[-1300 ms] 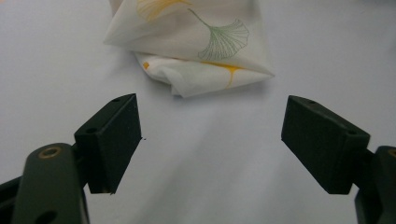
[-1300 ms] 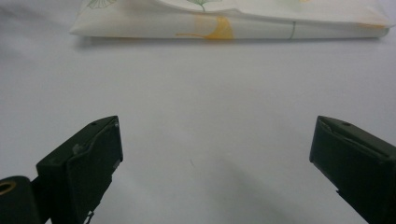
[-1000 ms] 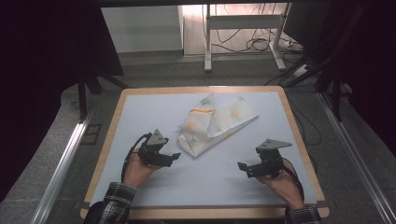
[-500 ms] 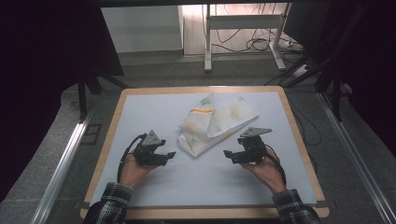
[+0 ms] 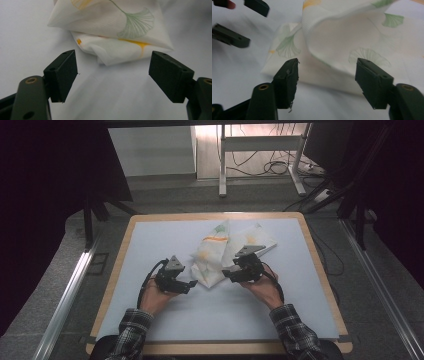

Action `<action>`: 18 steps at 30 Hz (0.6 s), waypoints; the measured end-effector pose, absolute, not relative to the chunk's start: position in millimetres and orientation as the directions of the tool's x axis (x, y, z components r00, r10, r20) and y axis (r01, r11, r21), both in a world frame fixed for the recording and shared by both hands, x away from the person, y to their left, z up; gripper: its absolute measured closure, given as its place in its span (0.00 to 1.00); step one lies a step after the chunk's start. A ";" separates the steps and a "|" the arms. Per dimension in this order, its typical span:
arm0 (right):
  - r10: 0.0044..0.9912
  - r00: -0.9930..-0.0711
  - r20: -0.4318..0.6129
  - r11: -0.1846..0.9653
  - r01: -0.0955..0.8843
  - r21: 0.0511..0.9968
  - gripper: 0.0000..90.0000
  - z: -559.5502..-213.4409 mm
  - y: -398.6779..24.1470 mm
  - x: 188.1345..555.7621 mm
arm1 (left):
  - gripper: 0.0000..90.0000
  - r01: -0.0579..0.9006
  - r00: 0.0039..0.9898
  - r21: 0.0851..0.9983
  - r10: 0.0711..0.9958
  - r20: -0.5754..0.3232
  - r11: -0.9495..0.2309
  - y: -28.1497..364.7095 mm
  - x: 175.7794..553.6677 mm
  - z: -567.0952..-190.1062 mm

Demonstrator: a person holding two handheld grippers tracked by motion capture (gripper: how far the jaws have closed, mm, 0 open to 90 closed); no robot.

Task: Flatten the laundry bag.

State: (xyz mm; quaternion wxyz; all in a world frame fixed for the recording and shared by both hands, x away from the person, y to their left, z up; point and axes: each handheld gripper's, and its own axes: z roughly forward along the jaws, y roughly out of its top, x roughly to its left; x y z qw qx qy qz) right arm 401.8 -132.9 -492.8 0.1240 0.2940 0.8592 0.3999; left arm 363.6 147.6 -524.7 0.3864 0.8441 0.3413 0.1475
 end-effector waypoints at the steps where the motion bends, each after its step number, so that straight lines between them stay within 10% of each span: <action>1: 0.601 -0.799 0.022 0.508 0.403 0.761 0.38 -494.3 -127.8 404.5 | 0.25 0.467 0.719 0.750 0.695 -0.013 -0.469 145.1 367.2 -526.5; 5: 0.596 -0.803 -0.019 0.533 0.377 0.757 0.51 -499.9 -113.2 409.5 | 0.29 0.478 0.711 0.725 0.703 0.012 -0.496 135.3 376.8 -535.3; 10: 0.607 -0.794 -0.038 0.541 0.378 0.751 0.97 -498.4 -109.5 412.3 | 0.43 0.493 0.714 0.722 0.699 -0.018 -0.485 126.9 381.1 -541.1; 15: 0.611 -0.792 0.015 0.502 0.402 0.765 0.97 -477.5 -122.3 413.8 | 0.87 0.502 0.731 0.716 0.680 -0.053 -0.484 123.8 377.2 -536.2; 18: 0.620 -0.784 0.021 0.479 0.399 0.782 0.97 -457.1 -131.8 413.2 | 0.92 0.481 0.757 0.731 0.650 -0.068 -0.484 126.9 372.0 -519.2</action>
